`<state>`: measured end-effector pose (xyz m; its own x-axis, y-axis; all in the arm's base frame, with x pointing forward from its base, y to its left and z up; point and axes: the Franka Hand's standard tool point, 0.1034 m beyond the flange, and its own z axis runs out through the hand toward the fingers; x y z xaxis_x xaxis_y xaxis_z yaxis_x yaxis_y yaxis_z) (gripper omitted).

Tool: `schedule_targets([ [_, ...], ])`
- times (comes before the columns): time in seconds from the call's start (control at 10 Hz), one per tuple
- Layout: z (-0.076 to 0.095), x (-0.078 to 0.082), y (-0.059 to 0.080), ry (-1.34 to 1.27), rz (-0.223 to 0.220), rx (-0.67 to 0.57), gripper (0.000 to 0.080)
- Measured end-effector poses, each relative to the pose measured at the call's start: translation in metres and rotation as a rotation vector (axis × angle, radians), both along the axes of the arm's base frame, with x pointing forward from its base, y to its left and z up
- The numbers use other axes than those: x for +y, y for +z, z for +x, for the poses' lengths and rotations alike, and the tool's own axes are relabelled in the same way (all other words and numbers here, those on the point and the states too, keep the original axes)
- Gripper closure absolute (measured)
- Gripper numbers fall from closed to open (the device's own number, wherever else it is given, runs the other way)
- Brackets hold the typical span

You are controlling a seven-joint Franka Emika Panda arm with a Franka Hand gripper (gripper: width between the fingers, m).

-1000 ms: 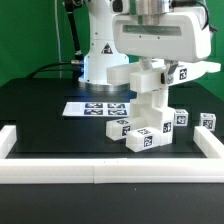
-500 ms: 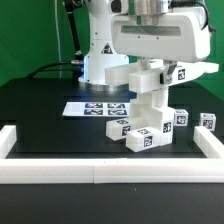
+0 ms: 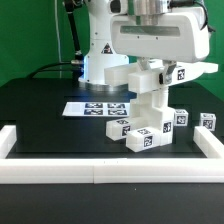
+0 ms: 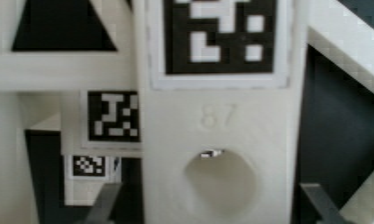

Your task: Assemble chair

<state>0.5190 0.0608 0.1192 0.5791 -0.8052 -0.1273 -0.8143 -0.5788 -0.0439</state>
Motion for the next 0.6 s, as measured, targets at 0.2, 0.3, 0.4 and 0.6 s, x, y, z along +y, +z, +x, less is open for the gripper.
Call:
schedule_targets([
  [0.2, -0.0003, -0.0001, 0.0002, 0.000, 0.000, 0.001, 0.0511],
  [0.3, -0.0006, 0.0006, 0.0016, -0.006, 0.002, 0.002, 0.0511],
  [0.4, -0.0022, 0.0030, 0.0031, -0.023, 0.002, 0.003, 0.0511],
  [0.6, -0.0081, 0.0096, 0.0009, -0.044, 0.000, 0.011, 0.0511],
])
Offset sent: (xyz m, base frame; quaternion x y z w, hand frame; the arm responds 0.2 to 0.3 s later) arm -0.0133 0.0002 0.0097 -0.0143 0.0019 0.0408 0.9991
